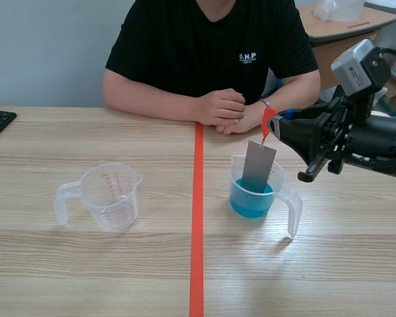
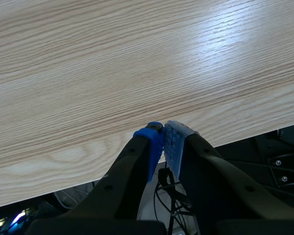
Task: Do the redox reaction experiment.
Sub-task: 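Hold the plate still in the solution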
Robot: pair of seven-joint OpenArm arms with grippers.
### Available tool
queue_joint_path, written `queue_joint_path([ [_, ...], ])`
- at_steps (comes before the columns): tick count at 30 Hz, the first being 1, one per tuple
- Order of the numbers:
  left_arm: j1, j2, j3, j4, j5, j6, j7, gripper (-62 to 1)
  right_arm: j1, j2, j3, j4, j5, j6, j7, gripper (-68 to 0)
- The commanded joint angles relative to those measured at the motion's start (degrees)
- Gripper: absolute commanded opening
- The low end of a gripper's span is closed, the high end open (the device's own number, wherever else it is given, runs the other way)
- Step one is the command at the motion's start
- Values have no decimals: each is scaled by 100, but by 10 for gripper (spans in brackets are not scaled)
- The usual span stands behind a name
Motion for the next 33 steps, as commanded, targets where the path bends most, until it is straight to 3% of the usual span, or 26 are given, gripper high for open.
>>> queue_joint_path([
  [1,59,11,-46,42,-35,9,-81,-562,96,81,11,28,-15,42,24,-660],
  [8,59,11,-46,42,-35,9,-81,-562,81,162,24,129,11,42,20,-660],
  [18,59,11,-46,42,-35,9,-81,-562,-162,319,494,949,341,42,-295,-660],
  [26,59,11,-46,42,-35,9,-81,-562,-238,317,931,1484,813,42,-833,-660],
  [33,59,11,-46,42,-35,9,-81,-562,-238,317,1115,1906,1467,42,-1611,-660],
])
